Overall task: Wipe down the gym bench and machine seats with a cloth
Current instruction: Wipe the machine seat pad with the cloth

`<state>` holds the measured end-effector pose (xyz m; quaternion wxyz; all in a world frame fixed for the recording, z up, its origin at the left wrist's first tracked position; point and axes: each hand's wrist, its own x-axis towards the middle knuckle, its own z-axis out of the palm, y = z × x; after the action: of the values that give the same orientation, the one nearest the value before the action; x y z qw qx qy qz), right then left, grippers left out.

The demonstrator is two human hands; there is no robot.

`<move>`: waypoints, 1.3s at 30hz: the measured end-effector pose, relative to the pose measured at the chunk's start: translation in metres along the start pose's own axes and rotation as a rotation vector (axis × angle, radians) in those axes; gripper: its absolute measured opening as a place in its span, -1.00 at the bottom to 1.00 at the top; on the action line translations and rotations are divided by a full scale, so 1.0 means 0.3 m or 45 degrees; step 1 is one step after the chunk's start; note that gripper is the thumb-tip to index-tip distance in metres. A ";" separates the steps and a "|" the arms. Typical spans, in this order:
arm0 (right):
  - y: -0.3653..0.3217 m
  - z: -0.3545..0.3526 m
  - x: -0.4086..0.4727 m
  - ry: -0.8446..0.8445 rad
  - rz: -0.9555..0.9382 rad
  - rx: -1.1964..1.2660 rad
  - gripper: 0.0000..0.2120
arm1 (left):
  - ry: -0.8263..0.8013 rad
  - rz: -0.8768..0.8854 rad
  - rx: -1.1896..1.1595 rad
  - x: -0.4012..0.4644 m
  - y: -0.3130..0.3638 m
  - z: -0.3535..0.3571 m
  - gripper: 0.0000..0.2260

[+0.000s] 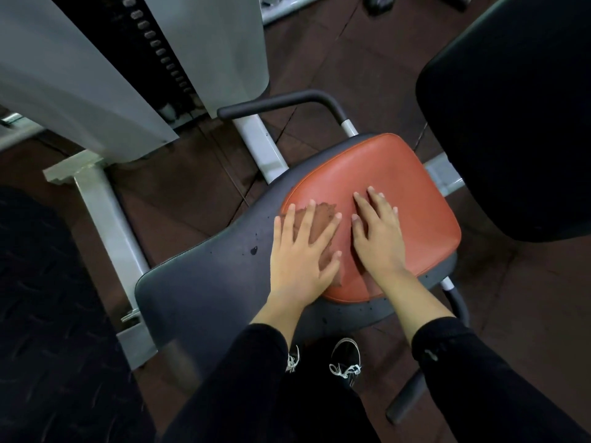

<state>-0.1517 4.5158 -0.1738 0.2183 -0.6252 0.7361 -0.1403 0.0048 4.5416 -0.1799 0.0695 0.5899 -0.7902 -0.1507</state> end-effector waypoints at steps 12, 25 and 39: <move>0.002 0.016 0.000 0.065 0.019 0.030 -0.61 | 0.034 -0.214 -0.262 0.157 -0.055 -0.003 -0.54; 0.006 0.007 0.006 0.040 0.040 0.094 -0.62 | 0.069 -0.051 -0.063 -0.031 0.082 0.046 -0.58; 0.018 -0.017 0.013 -0.046 0.032 0.084 -0.61 | 0.124 -0.522 -0.428 0.164 -0.043 -0.025 -0.57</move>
<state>-0.1593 4.5126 -0.1727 0.2538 -0.6108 0.7348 -0.1504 0.0040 4.4901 -0.1803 0.1725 0.7244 -0.6139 -0.2619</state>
